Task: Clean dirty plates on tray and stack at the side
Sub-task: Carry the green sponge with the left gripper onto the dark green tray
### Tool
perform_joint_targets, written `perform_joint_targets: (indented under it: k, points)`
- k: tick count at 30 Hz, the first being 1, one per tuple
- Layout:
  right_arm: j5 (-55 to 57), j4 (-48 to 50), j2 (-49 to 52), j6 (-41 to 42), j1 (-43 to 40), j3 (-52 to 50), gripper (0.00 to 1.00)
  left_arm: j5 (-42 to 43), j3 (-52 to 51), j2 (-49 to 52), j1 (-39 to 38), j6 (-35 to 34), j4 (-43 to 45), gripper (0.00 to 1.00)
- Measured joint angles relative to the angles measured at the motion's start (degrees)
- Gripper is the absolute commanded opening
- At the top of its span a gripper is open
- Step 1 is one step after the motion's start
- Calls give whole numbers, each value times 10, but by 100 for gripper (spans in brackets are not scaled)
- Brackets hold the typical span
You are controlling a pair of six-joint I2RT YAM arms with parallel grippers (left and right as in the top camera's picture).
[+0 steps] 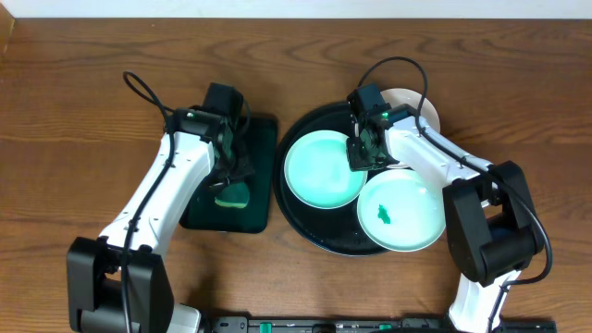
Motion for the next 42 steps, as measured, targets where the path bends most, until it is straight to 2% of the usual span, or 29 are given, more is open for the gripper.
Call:
perform_joint_targets:
  k: [11,19,27,33,37,38,42]
  points:
    - [0,0,0,0,0,0,2,-37,-94,0,0,3,97,7]
    - [0,0,0,0,0,0,3,-48,-104,0,0,3,108,7]
    - [0,0,0,0,0,0,2,-56,-139,0,0,3,181,7]
    - [0,0,0,0,0,0,3,-61,-140,0,0,3,178,8]
    - [0,0,0,0,0,0,4,-66,-140,0,0,3,180,35]
    - [0,0,0,0,0,0,5,-67,-140,0,0,5,181,39]
    - [-2,0,0,3,0,0,10,-69,-140,0,0,12,182,43]
